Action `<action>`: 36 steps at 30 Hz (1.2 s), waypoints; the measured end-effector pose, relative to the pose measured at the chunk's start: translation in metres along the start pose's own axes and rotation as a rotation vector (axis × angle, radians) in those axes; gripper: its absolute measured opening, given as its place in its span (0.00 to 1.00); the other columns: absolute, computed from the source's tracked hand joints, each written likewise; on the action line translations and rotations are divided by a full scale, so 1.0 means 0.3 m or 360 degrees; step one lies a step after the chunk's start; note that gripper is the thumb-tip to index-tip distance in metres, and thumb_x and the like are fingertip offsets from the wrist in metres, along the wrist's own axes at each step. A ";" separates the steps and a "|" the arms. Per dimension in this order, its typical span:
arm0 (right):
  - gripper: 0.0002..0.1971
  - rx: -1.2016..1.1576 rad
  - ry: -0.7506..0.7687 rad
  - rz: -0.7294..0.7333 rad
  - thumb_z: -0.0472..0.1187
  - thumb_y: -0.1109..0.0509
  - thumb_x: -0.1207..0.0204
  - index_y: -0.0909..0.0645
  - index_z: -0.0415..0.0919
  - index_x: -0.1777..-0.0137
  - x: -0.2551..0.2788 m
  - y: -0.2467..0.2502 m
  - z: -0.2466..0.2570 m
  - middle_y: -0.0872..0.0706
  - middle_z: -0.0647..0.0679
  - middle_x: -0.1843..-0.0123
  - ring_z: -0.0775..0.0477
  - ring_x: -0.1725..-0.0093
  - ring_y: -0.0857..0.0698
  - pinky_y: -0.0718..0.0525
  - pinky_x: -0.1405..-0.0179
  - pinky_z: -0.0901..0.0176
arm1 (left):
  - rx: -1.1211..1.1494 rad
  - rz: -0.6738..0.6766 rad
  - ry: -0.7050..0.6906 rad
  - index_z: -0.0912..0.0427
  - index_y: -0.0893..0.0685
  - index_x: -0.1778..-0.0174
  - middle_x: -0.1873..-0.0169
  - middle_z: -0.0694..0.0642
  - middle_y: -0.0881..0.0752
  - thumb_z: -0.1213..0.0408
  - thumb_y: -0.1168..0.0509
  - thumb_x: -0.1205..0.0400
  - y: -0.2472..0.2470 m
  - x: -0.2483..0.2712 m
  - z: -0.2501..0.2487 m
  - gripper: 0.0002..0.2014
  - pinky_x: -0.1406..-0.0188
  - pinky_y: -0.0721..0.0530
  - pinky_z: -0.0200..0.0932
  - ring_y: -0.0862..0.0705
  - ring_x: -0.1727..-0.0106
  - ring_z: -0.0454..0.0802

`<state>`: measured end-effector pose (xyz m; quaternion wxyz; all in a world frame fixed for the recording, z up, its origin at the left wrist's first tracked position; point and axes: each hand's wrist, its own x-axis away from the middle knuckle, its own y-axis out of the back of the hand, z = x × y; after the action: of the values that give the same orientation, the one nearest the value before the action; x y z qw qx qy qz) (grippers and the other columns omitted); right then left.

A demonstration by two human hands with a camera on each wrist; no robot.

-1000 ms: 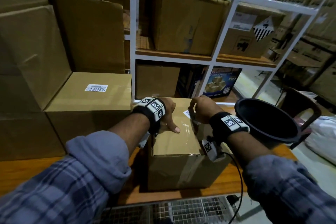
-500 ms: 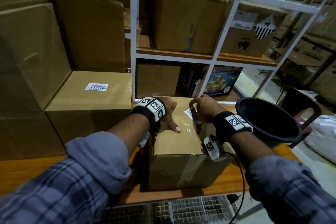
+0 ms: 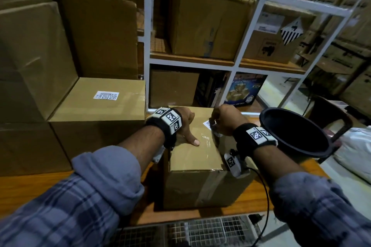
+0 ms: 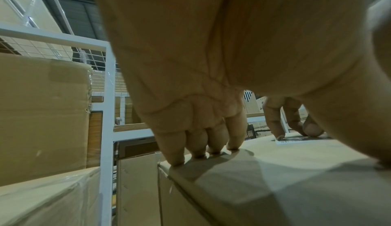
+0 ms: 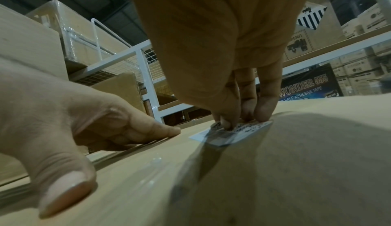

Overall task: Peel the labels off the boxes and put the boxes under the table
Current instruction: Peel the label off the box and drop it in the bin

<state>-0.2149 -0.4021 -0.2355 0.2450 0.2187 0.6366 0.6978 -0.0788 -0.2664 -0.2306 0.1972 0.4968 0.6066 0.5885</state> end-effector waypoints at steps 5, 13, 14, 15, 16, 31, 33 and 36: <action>0.13 0.0036 -0.0016 -0.0043 0.37 0.18 0.24 0.12 0.44 0.41 -0.010 -0.007 0.005 0.13 0.45 0.40 0.43 0.40 0.13 0.09 0.38 0.46 | 0.0002 -0.0025 -0.0035 0.52 0.29 0.15 0.16 0.52 0.27 0.30 0.18 0.37 -0.005 0.001 0.007 0.57 0.22 0.25 0.59 0.26 0.19 0.58; 0.07 -0.0093 -0.0081 -0.0101 0.39 0.22 0.19 0.11 0.47 0.44 -0.036 -0.023 -0.016 0.12 0.46 0.43 0.45 0.44 0.13 0.09 0.42 0.46 | -0.0020 -0.0031 -0.0026 0.53 0.28 0.16 0.17 0.53 0.26 0.29 0.18 0.38 -0.005 0.001 0.005 0.57 0.22 0.24 0.60 0.25 0.20 0.58; 0.07 -0.0105 -0.0075 -0.0098 0.39 0.23 0.19 0.11 0.47 0.43 -0.038 -0.024 -0.020 0.12 0.46 0.42 0.45 0.43 0.13 0.09 0.42 0.46 | -0.0020 -0.0033 -0.0029 0.54 0.28 0.16 0.17 0.53 0.26 0.29 0.18 0.37 -0.006 0.002 0.006 0.57 0.22 0.24 0.59 0.25 0.20 0.58; 0.07 -0.0111 -0.0069 -0.0098 0.38 0.24 0.19 0.11 0.46 0.43 -0.038 -0.024 -0.023 0.12 0.46 0.42 0.45 0.43 0.13 0.09 0.41 0.46 | -0.0020 -0.0035 -0.0031 0.54 0.29 0.16 0.17 0.53 0.27 0.30 0.18 0.37 -0.005 0.005 0.007 0.56 0.22 0.24 0.59 0.26 0.19 0.59; 0.07 -0.0107 -0.0064 -0.0098 0.38 0.24 0.18 0.11 0.47 0.43 -0.039 -0.024 -0.025 0.12 0.46 0.42 0.45 0.43 0.13 0.09 0.41 0.46 | -0.0019 -0.0036 -0.0031 0.54 0.29 0.15 0.16 0.53 0.27 0.30 0.19 0.36 -0.004 0.006 0.007 0.56 0.22 0.24 0.58 0.26 0.19 0.59; 0.07 -0.0060 -0.0056 -0.0089 0.35 0.27 0.18 0.15 0.45 0.44 -0.025 -0.011 -0.014 0.15 0.46 0.43 0.45 0.45 0.15 0.12 0.44 0.48 | 0.0019 -0.0030 -0.0017 0.53 0.30 0.14 0.15 0.53 0.29 0.34 0.17 0.33 0.002 0.027 -0.001 0.54 0.22 0.25 0.56 0.27 0.18 0.59; 0.05 -0.0051 -0.0044 -0.0086 0.35 0.27 0.18 0.16 0.45 0.46 -0.024 -0.005 -0.015 0.14 0.46 0.43 0.45 0.48 0.16 0.14 0.48 0.50 | -0.0016 -0.0023 -0.0030 0.54 0.31 0.14 0.14 0.54 0.30 0.33 0.18 0.33 0.006 0.027 -0.005 0.55 0.20 0.26 0.58 0.28 0.17 0.60; 0.07 -0.0059 -0.0063 -0.0078 0.34 0.27 0.19 0.16 0.45 0.44 -0.018 -0.001 -0.011 0.13 0.45 0.43 0.44 0.46 0.16 0.12 0.45 0.48 | -0.0034 -0.0006 -0.0036 0.54 0.31 0.14 0.14 0.54 0.30 0.32 0.19 0.34 0.008 0.025 -0.005 0.56 0.19 0.26 0.60 0.28 0.17 0.60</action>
<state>-0.2128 -0.4080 -0.2362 0.2786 0.2123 0.6237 0.6988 -0.0824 -0.2614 -0.2254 0.2105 0.5000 0.5990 0.5890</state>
